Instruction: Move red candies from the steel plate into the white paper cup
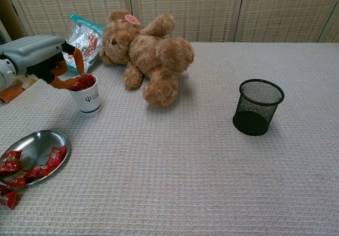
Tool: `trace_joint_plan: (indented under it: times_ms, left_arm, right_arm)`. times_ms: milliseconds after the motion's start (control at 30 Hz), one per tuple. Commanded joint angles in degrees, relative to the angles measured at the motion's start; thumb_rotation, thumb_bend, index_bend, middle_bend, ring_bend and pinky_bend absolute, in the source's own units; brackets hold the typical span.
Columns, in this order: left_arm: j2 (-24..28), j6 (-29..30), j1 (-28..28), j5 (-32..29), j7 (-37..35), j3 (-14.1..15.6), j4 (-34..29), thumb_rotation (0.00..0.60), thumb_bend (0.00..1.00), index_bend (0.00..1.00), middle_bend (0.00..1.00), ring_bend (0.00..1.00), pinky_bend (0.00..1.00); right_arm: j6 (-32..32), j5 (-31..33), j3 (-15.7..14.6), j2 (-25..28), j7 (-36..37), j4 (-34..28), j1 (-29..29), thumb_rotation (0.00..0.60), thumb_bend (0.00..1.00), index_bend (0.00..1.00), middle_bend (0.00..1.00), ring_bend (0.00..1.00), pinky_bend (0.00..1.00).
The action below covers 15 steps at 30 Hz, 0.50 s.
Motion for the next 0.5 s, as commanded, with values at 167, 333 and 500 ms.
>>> trace_joint_plan:
  times_ms: [167,333,500]
  left_arm:
    - [0.12,-1.02,-0.25,-0.66,0.76,0.35,0.06,0.6,0.39,0.36,0.93,0.93,1.0]
    - [0.11,-1.37,-0.4,-1.23,1.44,0.42,0.2,0.6,0.39,0.33,0.93,0.93,1.0]
    - [0.24,-2.0,-0.45,-1.65,2.0,0.86,0.27,0.6,0.39,0.33,0.93,0.93,1.0]
  right_arm:
    - [0.15,0.06,0.05,0.1,-0.04,-0.11,-0.07,0.6,0.01,0.0,0.0,0.0,0.0]
    - [-0.17,0.1,0.0,0.12,0.04,-0.06,0.05,0.6,0.01,0.0,0.0,0.0,0.0]
    - [0.04,0.08,0.04,0.13,0.01,-0.07,-0.03,0.6,0.01,0.0,0.0,0.0,0.0]
